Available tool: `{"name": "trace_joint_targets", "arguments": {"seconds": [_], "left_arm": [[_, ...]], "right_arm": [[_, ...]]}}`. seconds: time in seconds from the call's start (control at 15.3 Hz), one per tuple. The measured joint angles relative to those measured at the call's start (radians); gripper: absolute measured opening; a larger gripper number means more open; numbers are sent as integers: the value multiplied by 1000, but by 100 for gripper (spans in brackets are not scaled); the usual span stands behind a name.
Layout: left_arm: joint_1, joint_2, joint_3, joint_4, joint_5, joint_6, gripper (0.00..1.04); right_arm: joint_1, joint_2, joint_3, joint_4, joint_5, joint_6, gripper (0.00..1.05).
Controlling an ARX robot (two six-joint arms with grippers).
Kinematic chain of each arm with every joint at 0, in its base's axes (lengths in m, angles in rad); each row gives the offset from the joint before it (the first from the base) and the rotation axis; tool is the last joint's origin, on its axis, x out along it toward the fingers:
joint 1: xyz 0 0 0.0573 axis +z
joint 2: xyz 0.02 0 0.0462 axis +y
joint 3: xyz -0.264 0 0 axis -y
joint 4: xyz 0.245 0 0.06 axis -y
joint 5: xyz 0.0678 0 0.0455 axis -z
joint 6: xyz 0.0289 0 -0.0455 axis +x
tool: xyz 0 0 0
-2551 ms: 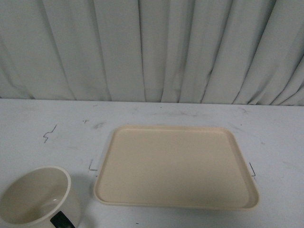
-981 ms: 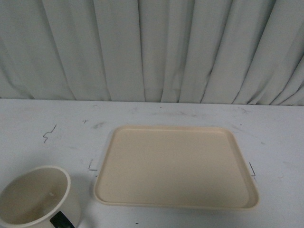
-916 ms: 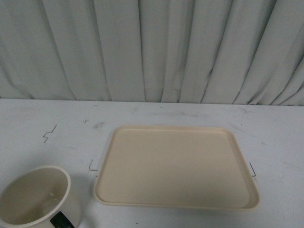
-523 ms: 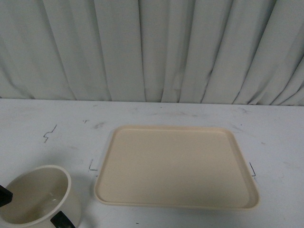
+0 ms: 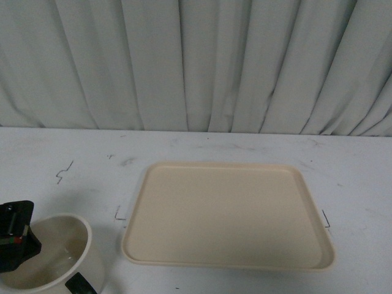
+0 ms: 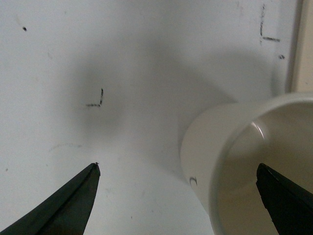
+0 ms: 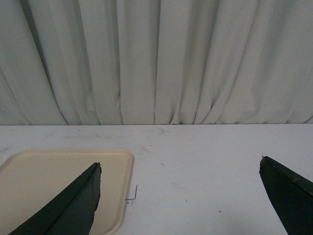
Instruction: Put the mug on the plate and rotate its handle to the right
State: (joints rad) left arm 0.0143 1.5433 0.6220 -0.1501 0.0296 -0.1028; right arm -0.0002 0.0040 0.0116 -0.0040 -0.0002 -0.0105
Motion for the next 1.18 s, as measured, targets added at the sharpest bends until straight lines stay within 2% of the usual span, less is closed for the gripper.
{"name": "trace_joint_targets", "arguments": {"seconds": [0.07,0.13,0.2,0.33,0.39,0.65,1.05,1.18], "left_arm": [[-11,26,12,2,-18,3,98],[-14,39,15,8,-27,6,91],[-26,41,16,9,-46,6,78],[-97,-9,14,-36,-45,-5,15],[-121,-63,25,-83,-44,-21,3],[-219,-36,193,-124,-56,26,3],[-444,261,520,-189,-37,64,3],[-486,350,582,-214,-33,84,3]], "right_arm": [[0,0,0,0,0,0,98],[0,0,0,0,0,0,98],[0,0,0,0,0,0,98],[0,0,0,0,0,0,98],[0,0,0,0,0,0,98],[0,0,0,0,0,0,98],[0,0,0,0,0,0,98],[0,0,0,0,0,0,98]]}}
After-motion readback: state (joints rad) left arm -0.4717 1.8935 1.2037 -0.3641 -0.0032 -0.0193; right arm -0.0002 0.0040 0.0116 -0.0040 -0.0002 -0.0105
